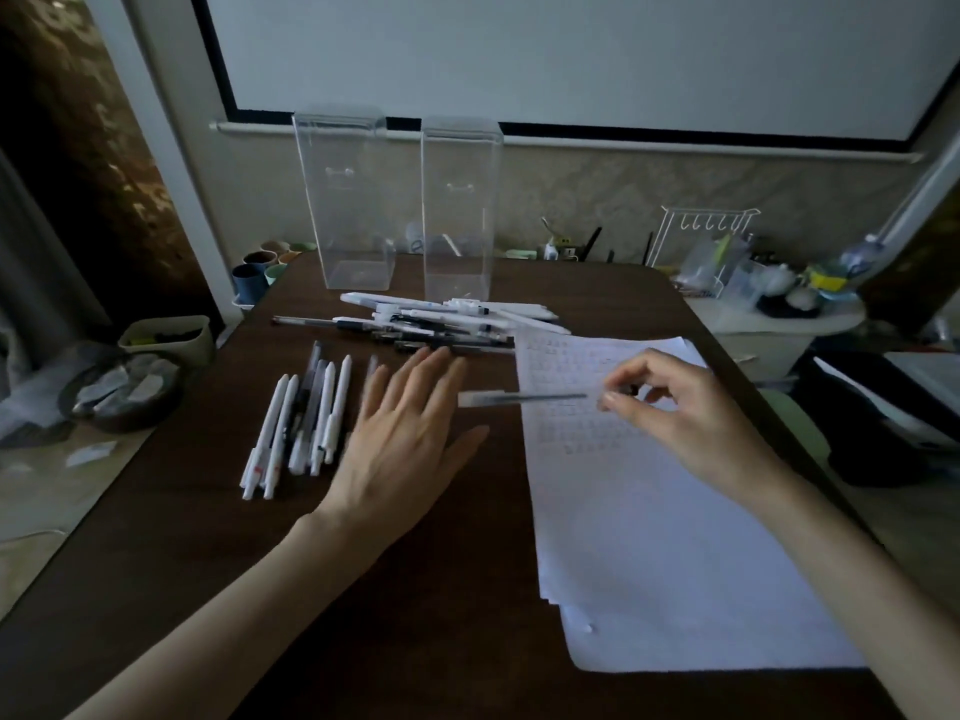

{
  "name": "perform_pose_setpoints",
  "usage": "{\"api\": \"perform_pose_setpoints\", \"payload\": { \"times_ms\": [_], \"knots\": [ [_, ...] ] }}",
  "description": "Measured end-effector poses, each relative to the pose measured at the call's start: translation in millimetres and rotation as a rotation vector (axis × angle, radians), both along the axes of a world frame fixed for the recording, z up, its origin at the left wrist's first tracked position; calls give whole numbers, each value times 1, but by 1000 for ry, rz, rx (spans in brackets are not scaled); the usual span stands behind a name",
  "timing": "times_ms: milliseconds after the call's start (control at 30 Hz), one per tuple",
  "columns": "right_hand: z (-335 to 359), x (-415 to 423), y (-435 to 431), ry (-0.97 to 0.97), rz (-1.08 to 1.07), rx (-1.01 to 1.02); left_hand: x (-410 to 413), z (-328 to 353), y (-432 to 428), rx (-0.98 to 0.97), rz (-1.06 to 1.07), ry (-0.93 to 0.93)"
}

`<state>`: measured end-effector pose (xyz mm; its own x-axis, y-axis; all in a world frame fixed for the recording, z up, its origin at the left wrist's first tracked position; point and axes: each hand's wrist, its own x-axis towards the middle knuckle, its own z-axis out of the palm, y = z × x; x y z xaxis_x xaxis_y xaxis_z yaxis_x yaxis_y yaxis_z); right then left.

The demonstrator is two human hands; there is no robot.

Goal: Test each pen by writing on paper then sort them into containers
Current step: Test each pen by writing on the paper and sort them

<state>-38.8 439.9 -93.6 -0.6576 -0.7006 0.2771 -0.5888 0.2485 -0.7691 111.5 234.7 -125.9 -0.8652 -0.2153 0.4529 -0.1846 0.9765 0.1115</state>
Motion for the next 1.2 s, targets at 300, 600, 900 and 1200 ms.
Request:
{"api": "perform_pose_setpoints", "payload": {
  "times_ms": [300, 600, 900, 1200],
  "knots": [
    [-22, -2, 21, -496, 29, -365, -73, -21, 71, 122, -341, 47],
    [-32, 3, 13, -488, 9, -317, -64, -16, 73, 274, -387, 1],
    [-37, 4, 9, -505, -19, -390, -63, -12, 71, 296, -292, -2],
    [-31, -15, 20, -339, -415, -479, -56, -13, 72, 183, -291, 60]
  ]
}}
